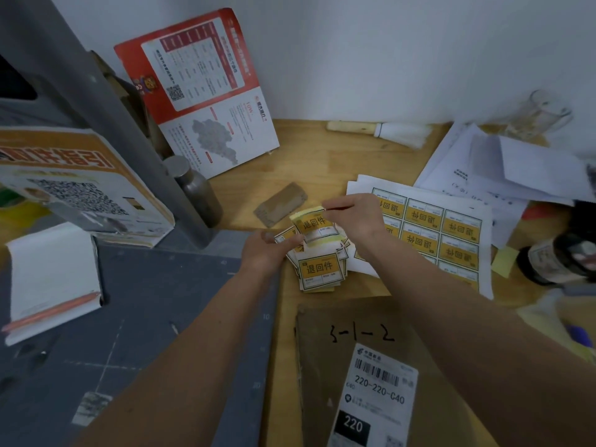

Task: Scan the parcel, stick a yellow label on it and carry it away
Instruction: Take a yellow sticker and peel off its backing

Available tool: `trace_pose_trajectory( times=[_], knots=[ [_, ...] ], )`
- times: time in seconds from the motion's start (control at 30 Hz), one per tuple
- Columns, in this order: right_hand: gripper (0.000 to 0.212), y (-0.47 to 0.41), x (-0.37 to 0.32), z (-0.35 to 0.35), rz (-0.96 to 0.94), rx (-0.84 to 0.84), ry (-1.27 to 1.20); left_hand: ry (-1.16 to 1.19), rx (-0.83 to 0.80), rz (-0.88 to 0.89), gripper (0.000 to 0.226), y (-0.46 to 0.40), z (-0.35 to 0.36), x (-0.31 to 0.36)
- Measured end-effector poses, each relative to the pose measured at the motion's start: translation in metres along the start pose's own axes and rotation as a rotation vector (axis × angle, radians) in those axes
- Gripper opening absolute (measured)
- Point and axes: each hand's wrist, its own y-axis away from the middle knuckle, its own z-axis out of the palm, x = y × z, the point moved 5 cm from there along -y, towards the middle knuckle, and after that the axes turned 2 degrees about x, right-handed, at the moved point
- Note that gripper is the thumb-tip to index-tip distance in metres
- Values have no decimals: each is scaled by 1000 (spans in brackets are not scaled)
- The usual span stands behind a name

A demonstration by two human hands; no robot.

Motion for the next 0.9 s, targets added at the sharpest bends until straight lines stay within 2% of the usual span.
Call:
trace_pose_trajectory(
  times=[0.2,0.33,0.43,0.53,0.77,0.9],
  knots=[
    [17,33,-18,-30,-5,-66,-165,113,-9,30,94,16,8,17],
    [18,52,-27,-54,-20,-108,-198,118,-54,101,99,34,15,33],
    [20,68,-37,-72,-51,-176,-224,209,-154,77,85,55,22,40],
    [19,84,-42,-92,-68,-192,-232,280,-254,53,62,80,34,43],
    [17,120,-35,-137,-65,-244,-326,408,-207,90,8,136,44,49],
    [21,137,-16,-152,-100,-191,-294,464,-112,138,8,164,49,43]
  ],
)
